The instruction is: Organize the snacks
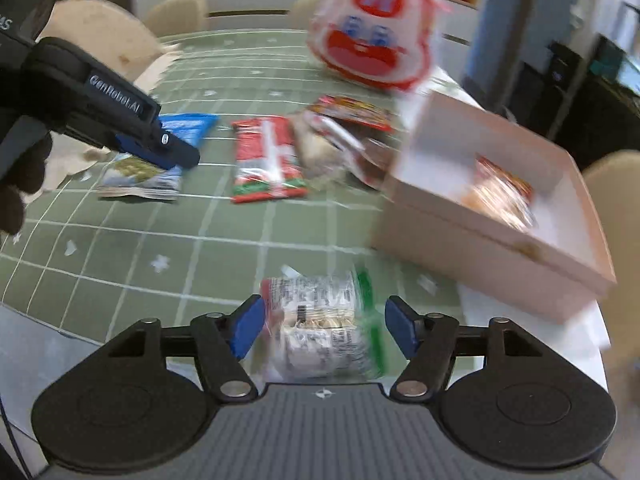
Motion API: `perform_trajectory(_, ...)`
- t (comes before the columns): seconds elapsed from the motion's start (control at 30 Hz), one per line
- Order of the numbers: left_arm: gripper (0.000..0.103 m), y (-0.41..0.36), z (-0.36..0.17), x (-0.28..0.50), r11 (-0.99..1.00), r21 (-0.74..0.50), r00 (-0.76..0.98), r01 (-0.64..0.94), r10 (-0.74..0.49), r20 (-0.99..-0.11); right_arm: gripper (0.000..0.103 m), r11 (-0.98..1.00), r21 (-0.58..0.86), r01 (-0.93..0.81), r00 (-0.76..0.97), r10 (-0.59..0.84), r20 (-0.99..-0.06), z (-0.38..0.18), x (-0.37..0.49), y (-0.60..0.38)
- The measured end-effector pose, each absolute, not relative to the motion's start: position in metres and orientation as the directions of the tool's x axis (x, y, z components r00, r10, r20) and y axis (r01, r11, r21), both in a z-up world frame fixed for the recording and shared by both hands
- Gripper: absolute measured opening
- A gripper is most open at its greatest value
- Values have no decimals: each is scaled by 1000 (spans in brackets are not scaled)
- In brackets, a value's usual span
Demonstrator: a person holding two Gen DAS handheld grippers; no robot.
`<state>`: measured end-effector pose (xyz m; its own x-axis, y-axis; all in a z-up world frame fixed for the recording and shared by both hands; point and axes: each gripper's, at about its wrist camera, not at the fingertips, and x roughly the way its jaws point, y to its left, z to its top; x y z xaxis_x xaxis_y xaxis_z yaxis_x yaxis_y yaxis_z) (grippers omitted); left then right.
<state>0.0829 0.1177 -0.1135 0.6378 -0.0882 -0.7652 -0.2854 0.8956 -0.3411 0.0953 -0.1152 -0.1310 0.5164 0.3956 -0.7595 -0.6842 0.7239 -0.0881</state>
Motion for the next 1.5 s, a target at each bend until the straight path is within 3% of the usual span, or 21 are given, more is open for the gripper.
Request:
perform_trajectory(0.1, 29, 121, -115, 111, 860, -360, 634, -361, -57, -771, 75, 786, -29, -618, 535, 394, -747, -129, 96, -135)
perform_trajectory(0.2, 29, 128, -123, 141, 828, -300, 592, -473, 46, -805, 75, 840, -5, -542, 576, 368, -730, -130, 92, -148)
perform_trajectory(0.33, 33, 131, -136, 166, 811, -252, 538, -529, 90, -838, 75, 891, 41, -452, 594, 335, -732, -137, 90, -162)
perform_trajectory(0.43, 49, 128, -138, 175, 828, -230, 536, -511, 98, -838, 76, 909, 88, -409, 586, 335, -738, -142, 86, -173)
perform_trajectory(0.7, 63, 103, -145, 186, 923, -36, 521, -382, 183, -834, 82, 915, 99, -392, 574, 327, -751, -154, 84, -171)
perform_trajectory(1.0, 65, 111, -145, 172, 940, -30, 543, -341, 171, -822, 87, 905, -11, -425, 605, 276, -747, -162, 78, -157)
perform_trajectory(1.23, 63, 125, -144, 151, 942, -94, 585, -323, 121, -802, 94, 908, -6, -419, 613, 278, -739, -164, 78, -157)
perform_trajectory(1.37, 73, 127, -142, 161, 926, -141, 577, -351, 95, -812, 98, 909, -9, -418, 622, 278, -732, -167, 77, -153)
perform_trajectory(1.43, 83, 123, -143, 166, 930, -127, 568, -344, 99, -817, 99, 908, -9, -420, 622, 280, -732, -167, 77, -153)
perform_trajectory(1.5, 85, 112, -145, 170, 947, -73, 554, -313, 120, -824, 99, 907, -9, -420, 623, 281, -730, -167, 77, -154)
